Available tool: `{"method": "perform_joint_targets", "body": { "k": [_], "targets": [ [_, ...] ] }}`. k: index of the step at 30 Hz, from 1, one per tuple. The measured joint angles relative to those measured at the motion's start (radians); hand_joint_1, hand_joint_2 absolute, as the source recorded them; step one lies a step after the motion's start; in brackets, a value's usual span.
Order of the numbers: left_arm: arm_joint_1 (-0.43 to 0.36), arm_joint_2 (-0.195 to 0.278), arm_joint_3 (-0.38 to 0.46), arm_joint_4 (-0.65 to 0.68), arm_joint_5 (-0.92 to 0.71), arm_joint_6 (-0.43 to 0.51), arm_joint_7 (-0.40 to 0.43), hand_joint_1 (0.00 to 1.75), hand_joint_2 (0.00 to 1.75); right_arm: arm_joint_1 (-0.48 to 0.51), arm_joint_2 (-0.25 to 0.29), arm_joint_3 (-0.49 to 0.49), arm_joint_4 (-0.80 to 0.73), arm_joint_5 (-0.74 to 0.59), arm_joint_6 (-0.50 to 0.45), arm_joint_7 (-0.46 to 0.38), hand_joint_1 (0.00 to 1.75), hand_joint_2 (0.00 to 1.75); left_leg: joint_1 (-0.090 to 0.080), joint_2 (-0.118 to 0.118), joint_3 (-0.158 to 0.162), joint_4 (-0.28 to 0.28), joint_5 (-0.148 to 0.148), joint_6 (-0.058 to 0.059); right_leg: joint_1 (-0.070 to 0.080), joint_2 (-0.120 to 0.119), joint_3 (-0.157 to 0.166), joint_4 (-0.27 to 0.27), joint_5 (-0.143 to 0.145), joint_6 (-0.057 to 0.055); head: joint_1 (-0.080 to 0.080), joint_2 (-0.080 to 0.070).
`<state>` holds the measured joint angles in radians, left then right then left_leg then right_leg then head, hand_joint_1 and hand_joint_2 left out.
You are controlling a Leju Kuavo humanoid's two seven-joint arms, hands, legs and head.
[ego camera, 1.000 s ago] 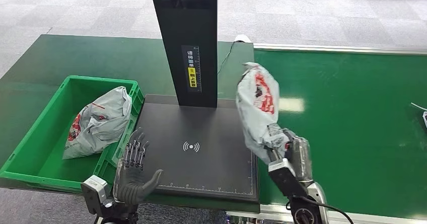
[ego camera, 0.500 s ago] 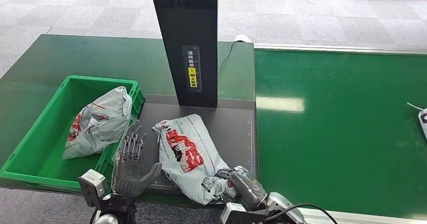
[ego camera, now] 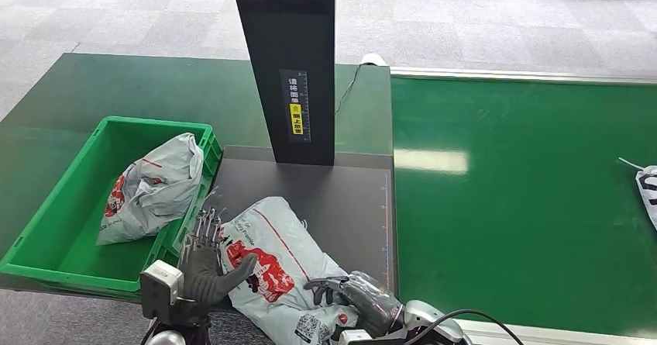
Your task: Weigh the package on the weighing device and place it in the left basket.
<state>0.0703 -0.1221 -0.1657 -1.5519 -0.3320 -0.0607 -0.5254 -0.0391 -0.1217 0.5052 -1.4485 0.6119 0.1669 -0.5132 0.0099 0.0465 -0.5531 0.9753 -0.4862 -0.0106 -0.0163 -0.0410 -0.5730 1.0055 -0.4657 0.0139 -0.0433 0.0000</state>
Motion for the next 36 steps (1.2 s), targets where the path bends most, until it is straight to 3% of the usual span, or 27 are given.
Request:
{"method": "perform_joint_targets", "body": {
  "k": [13,26,27,30,31,36],
  "targets": [
    [-0.011,0.044,-0.163,0.089,-0.540,0.045,0.211,0.00,1.75,-0.024,0.065,-0.112,0.019,-0.032,-0.218,0.112,0.00,1.75,0.000,0.000,0.000,0.000,0.000,0.000,0.000,0.000,0.000,0.000,0.000,0.000,0.000,0.000],
    [-0.096,0.050,-0.218,0.208,-0.699,0.003,0.366,0.03,1.75,-0.025,0.115,-0.175,0.024,-0.062,-0.268,0.140,0.00,1.75,0.000,-0.002,0.005,0.000,0.000,0.000,0.000,-0.001,0.008,0.000,0.000,0.000,0.000,0.000],
    [-0.098,0.049,-0.218,0.213,-0.699,0.003,0.367,0.22,1.75,-0.022,0.117,-0.177,0.023,-0.063,-0.270,0.140,0.00,1.75,0.000,-0.002,0.006,0.000,0.000,0.000,0.000,-0.001,0.009,0.000,0.000,0.000,0.000,0.000],
    [-0.101,0.047,-0.217,0.221,-0.698,0.008,0.364,1.28,1.75,-0.012,0.121,-0.183,0.016,-0.065,-0.274,0.142,0.00,1.75,0.000,-0.003,0.008,0.000,-0.001,0.000,-0.001,-0.001,0.011,0.000,-0.001,0.000,0.000,0.000],
    [-0.100,0.047,-0.217,0.221,-0.696,0.016,0.359,1.46,1.75,-0.008,0.122,-0.186,0.012,-0.065,-0.276,0.142,0.00,1.75,0.000,-0.003,0.008,0.000,0.000,0.000,-0.001,-0.001,0.011,0.000,-0.001,0.000,0.000,0.000],
    [-0.094,0.047,-0.211,0.219,-0.680,0.077,0.325,1.75,1.75,0.015,0.124,-0.198,-0.012,-0.067,-0.278,0.145,0.00,1.75,0.000,-0.003,0.009,0.000,0.000,0.000,-0.001,-0.001,0.011,0.000,0.000,0.000,0.000,0.000]
  ]
}}
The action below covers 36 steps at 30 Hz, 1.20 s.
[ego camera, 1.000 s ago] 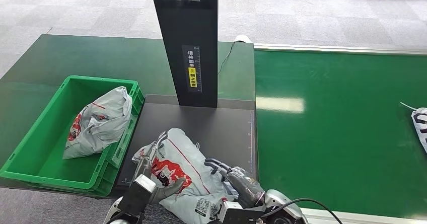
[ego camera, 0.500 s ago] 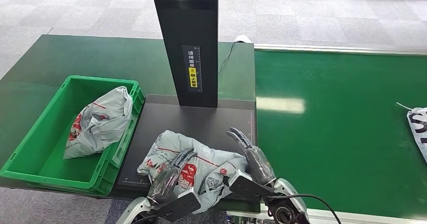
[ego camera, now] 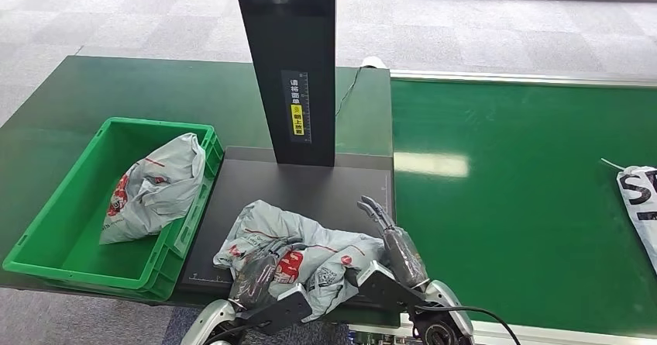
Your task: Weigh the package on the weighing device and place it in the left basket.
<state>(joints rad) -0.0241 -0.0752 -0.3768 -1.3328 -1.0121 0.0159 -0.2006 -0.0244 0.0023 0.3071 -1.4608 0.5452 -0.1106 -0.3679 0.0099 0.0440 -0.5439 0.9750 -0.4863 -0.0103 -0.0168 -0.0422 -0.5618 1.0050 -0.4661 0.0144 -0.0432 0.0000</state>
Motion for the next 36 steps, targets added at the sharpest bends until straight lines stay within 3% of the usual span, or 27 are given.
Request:
{"method": "perform_joint_targets", "body": {
  "k": [14,26,36],
  "targets": [
    [0.064,-0.002,0.058,-0.120,0.151,0.257,-0.198,1.75,1.75,0.055,-0.003,-0.029,-0.066,-0.050,-0.002,-0.016,0.00,1.75,0.000,0.001,-0.005,0.000,0.000,0.000,0.000,0.000,-0.007,0.000,0.000,0.000,0.000,0.000],
    [0.132,-0.010,0.095,-0.330,0.261,0.622,-0.458,1.75,1.75,0.070,-0.004,-0.050,-0.089,-0.124,-0.024,-0.041,0.00,1.75,0.000,0.001,-0.006,0.000,0.000,0.000,0.000,0.000,-0.008,0.000,0.000,0.000,0.000,0.000],
    [0.173,-0.060,0.176,-0.534,0.199,0.645,-0.493,1.75,1.75,0.068,-0.007,-0.050,-0.089,-0.127,-0.024,-0.041,0.00,1.75,0.000,0.001,-0.007,0.000,0.000,0.000,0.000,0.000,-0.008,0.000,0.000,0.000,0.000,0.000]
  ]
}}
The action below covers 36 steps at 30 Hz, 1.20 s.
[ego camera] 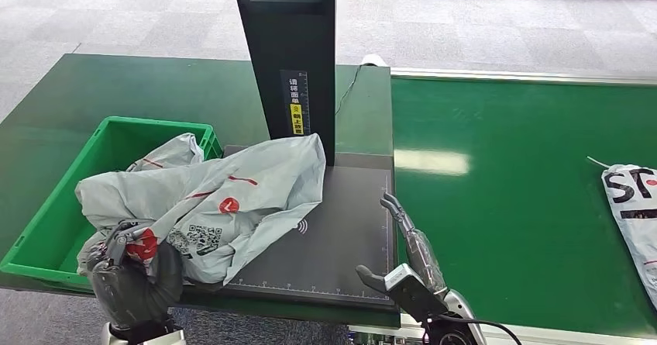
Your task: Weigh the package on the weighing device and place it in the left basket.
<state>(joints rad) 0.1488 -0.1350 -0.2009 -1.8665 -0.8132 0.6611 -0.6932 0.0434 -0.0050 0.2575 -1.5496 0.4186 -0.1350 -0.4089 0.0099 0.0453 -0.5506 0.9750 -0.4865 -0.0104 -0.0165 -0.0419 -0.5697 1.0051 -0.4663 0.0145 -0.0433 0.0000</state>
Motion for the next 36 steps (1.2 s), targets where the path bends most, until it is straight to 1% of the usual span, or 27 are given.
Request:
{"method": "perform_joint_targets", "body": {
  "k": [13,16,18,19,20,23,26,28,31,34,36],
  "targets": [
    [0.009,-0.016,0.024,-0.044,-0.011,0.000,0.000,1.75,1.75,-0.002,0.000,0.000,0.000,0.000,0.000,0.000,0.00,1.75,0.000,0.000,0.000,0.000,0.000,0.000,0.000,0.000,0.000,0.000,0.000,0.000,0.000,0.000],
    [0.009,-0.033,0.057,-0.049,-0.024,0.000,0.000,1.75,1.75,0.000,0.000,0.000,0.000,0.006,-0.006,-0.002,0.00,1.75,0.000,0.000,0.000,0.000,0.000,0.000,0.000,0.000,0.000,0.000,0.000,0.000,0.000,0.000],
    [0.001,-0.046,0.098,-0.037,-0.017,0.000,0.021,1.75,1.75,0.006,0.000,0.000,-0.001,0.019,-0.015,-0.005,0.00,1.75,0.000,0.000,0.000,0.000,0.000,0.000,0.000,0.000,-0.001,0.000,0.000,0.000,0.000,0.000],
    [-0.009,-0.048,0.121,-0.022,-0.011,0.000,0.050,1.75,1.75,0.011,0.001,0.000,-0.002,0.026,-0.019,-0.006,0.00,1.75,0.000,0.000,0.000,0.000,0.000,0.000,0.000,0.000,-0.001,0.000,0.000,0.000,0.000,0.000],
    [-0.033,-0.042,0.151,0.007,0.000,-0.006,0.113,1.75,1.75,0.020,0.002,0.000,-0.006,0.034,-0.023,-0.005,0.00,1.75,0.000,0.000,0.000,0.000,0.000,0.000,0.000,0.000,-0.001,0.000,0.000,0.000,0.000,0.000],
    [-0.148,0.004,0.247,0.141,0.047,-0.060,0.335,1.75,1.75,0.046,0.005,0.000,-0.023,0.053,-0.029,0.000,0.00,1.75,0.001,0.000,0.000,0.000,0.001,-0.001,0.001,0.000,-0.001,0.000,0.000,0.000,0.000,0.000],
    [-0.274,0.062,0.332,0.294,0.097,-0.153,0.450,1.75,1.75,0.052,0.005,0.000,-0.029,0.062,-0.021,0.002,0.00,1.75,0.001,0.000,0.000,0.000,0.003,-0.001,0.001,0.000,0.000,0.001,0.001,-0.001,0.000,0.000],
    [-0.367,0.110,0.392,0.415,0.144,-0.212,0.485,1.75,1.75,0.051,0.007,0.000,-0.030,0.066,-0.010,0.003,0.00,1.75,0.001,0.001,0.001,0.000,0.004,-0.001,0.001,0.000,0.000,0.001,0.001,-0.001,0.000,0.000],
    [-0.477,0.180,0.483,0.579,0.198,-0.266,0.487,1.75,1.75,0.051,0.010,0.000,-0.030,0.073,0.000,0.003,0.00,1.75,0.001,0.004,0.001,0.000,0.004,-0.001,0.002,0.002,-0.001,0.001,0.002,-0.002,0.000,0.000],
    [-0.537,0.225,0.536,0.686,0.213,-0.294,0.494,1.74,1.75,0.050,0.012,0.000,-0.030,0.077,0.008,0.005,0.00,1.75,0.001,0.003,0.000,0.000,0.004,-0.001,0.002,0.002,-0.002,0.001,0.002,-0.002,0.000,0.000],
    [-0.564,0.244,0.553,0.732,0.218,-0.301,0.503,1.74,1.75,0.049,0.015,0.000,-0.030,0.081,0.011,0.009,0.00,1.75,0.001,0.002,-0.001,0.000,0.004,-0.001,0.001,0.002,-0.002,0.001,0.002,-0.002,0.000,0.000]
  ]
}}
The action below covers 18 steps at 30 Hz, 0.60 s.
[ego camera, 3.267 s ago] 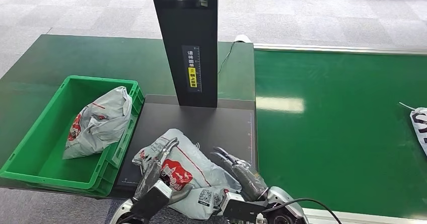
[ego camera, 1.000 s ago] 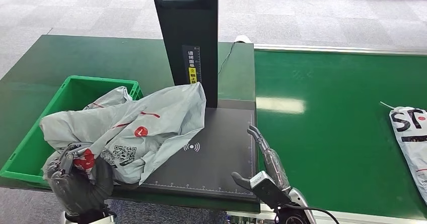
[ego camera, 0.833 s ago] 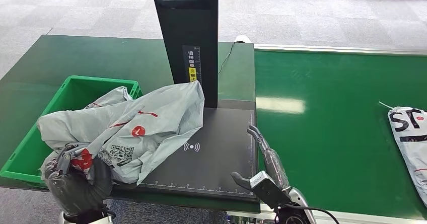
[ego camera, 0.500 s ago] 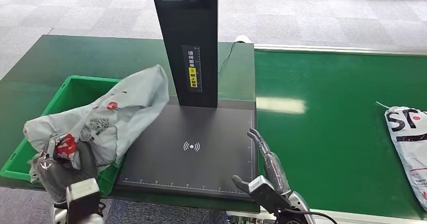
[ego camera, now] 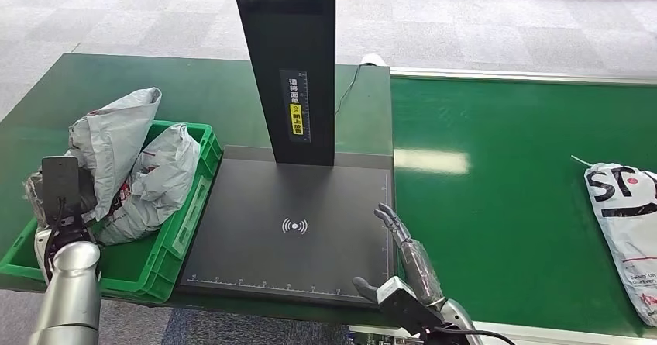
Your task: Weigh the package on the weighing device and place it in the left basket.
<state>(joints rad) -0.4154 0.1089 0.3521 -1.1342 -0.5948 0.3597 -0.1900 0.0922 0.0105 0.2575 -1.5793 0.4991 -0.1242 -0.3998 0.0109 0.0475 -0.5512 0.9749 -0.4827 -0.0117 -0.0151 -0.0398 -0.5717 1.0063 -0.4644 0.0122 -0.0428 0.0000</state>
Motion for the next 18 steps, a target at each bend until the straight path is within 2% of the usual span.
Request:
{"method": "perform_joint_targets", "body": {
  "k": [5,12,14,15,18],
  "targets": [
    [-0.047,0.025,0.027,0.085,0.010,0.035,0.005,1.75,1.75,-0.005,0.011,0.000,0.000,0.008,0.006,0.012,0.00,1.75,0.000,0.001,0.000,0.000,-0.001,0.000,0.000,0.000,0.000,0.000,0.000,0.000,0.000,0.000],
    [-0.066,0.037,0.045,0.124,0.019,0.054,0.003,1.74,1.75,-0.007,0.018,0.000,-0.001,0.012,0.009,0.017,0.00,1.75,0.000,0.001,0.001,0.000,0.000,-0.001,0.001,0.000,0.000,0.000,0.000,0.000,0.000,0.000],
    [-0.069,0.037,0.048,0.128,0.023,0.058,0.002,1.68,1.75,-0.007,0.018,0.000,-0.001,0.012,0.009,0.018,0.00,1.75,0.001,0.001,0.001,0.000,0.000,-0.001,0.001,0.000,0.000,0.000,0.000,0.000,0.000,0.000],
    [-0.069,0.037,0.049,0.128,0.026,0.061,0.001,1.40,1.75,-0.007,0.018,0.000,-0.001,0.012,0.009,0.018,0.00,1.75,0.001,0.001,0.001,0.000,0.000,-0.001,0.001,0.000,0.000,0.000,0.000,0.000,0.000,0.000],
    [-0.069,0.037,0.053,0.128,0.039,0.063,-0.004,0.17,1.75,-0.007,0.018,0.000,0.000,0.013,0.009,0.019,0.00,1.75,0.001,0.001,0.001,0.000,0.000,-0.001,0.001,0.000,0.000,0.000,0.000,0.000,0.000,0.000]
  ]
}}
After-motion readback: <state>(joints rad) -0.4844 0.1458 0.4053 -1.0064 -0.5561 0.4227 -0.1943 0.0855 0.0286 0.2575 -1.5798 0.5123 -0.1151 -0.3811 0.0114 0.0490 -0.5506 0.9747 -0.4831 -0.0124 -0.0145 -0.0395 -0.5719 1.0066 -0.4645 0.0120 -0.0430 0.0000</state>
